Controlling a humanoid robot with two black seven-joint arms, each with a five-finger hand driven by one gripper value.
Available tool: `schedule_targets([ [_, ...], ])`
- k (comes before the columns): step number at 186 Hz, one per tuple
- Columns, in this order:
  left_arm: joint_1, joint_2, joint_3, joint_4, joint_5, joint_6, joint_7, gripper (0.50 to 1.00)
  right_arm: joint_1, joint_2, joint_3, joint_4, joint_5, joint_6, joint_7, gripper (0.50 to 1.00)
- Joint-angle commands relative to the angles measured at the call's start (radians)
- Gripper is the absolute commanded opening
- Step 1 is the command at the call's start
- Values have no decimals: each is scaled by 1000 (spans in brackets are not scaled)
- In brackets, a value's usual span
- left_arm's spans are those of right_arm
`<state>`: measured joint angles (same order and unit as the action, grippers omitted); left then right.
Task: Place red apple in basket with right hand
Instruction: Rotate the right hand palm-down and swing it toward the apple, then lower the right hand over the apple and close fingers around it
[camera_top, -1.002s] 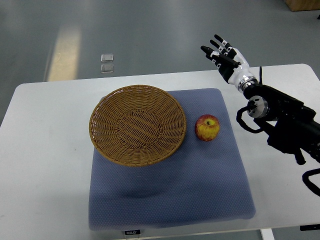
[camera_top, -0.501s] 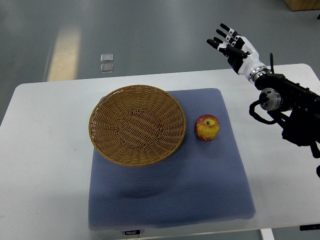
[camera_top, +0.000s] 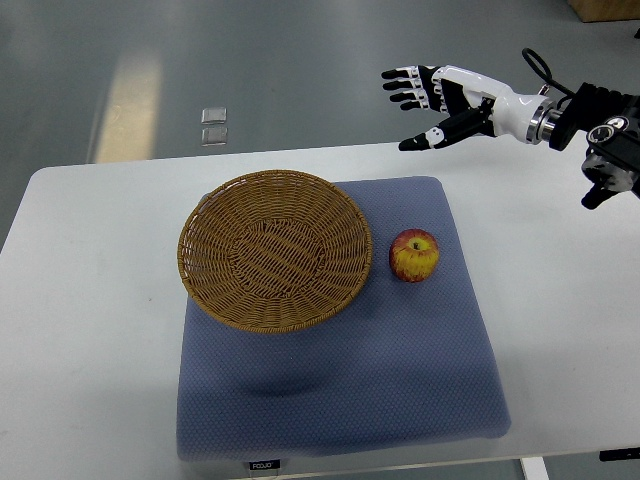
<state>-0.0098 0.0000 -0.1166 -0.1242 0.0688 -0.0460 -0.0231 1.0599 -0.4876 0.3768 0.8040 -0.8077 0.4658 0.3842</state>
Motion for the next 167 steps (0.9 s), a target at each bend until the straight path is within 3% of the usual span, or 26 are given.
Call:
schedule_targets([
  [1,-1,0,0,0,0,0,0,1000,9,-34,-3,49,-143,54,-1,924],
  [58,1,0,0,0,0,0,0,1000,8,-45,-32,75,-407,65,-2,924],
  [75,-1,0,0,0,0,0,0,1000,0,-34,-53,72,-513,34,-2,924],
  [76,-1,0,0,0,0,0,0,1000,-6,-31,-68,66,-563,-10,-2,924],
  [82,1,0,0,0,0,0,0,1000,-9,-29,-82,64,-585,-35,-2,924],
  [167,-1,0,0,0,0,0,0,1000,-15,-28,-190,77,-602,-67,30,924],
])
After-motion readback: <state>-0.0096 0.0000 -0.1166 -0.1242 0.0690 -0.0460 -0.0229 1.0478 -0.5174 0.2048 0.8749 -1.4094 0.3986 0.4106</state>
